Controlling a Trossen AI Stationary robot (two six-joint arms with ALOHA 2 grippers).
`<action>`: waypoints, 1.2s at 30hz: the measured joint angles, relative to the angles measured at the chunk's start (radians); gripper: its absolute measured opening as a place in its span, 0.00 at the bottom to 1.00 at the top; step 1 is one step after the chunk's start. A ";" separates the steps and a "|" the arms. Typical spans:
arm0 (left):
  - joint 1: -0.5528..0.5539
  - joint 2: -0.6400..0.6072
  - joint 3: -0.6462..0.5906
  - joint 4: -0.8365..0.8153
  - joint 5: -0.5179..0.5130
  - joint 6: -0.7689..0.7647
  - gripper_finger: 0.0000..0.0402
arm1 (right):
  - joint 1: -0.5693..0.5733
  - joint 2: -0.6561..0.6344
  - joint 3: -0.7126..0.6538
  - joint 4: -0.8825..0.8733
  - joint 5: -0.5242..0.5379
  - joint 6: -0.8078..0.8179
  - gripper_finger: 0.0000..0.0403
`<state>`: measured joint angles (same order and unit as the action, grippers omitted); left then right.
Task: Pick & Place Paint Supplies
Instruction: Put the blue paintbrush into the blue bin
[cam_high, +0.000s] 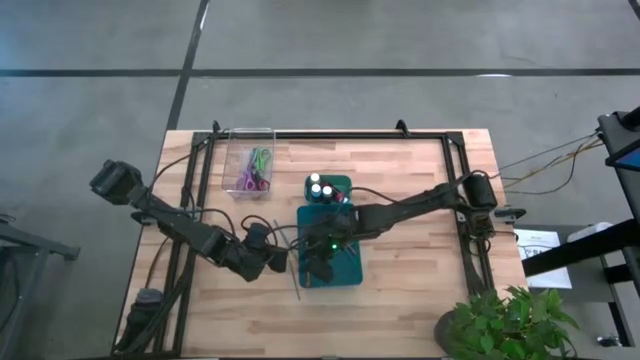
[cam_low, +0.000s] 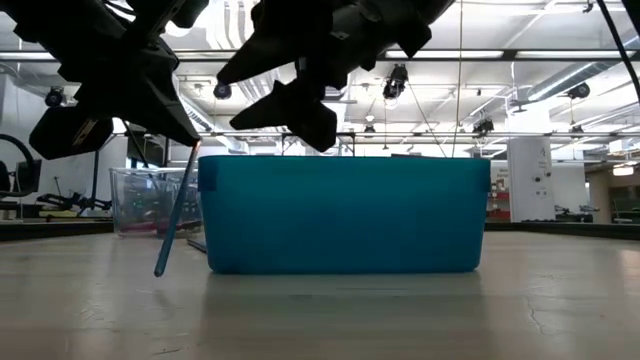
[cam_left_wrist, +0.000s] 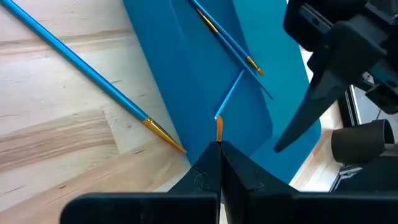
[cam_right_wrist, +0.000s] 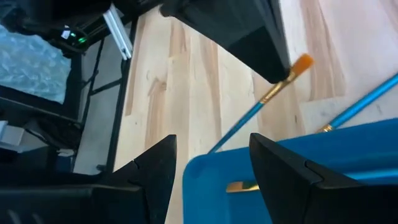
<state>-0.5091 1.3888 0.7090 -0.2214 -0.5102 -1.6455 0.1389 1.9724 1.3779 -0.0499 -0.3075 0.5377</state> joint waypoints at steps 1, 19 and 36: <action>0.000 0.000 0.000 0.000 -0.002 0.000 0.00 | -0.002 0.000 0.000 0.001 0.002 -0.002 0.49; 0.000 0.000 0.000 0.019 -0.015 0.000 0.00 | -0.032 0.041 0.000 0.061 0.020 -0.002 0.49; 0.000 -0.009 0.000 0.024 -0.046 0.027 0.00 | -0.059 0.041 0.000 0.083 0.047 0.006 0.49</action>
<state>-0.5095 1.3797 0.7090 -0.1978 -0.5566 -1.6181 0.0800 2.0136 1.3775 0.0334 -0.2605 0.5436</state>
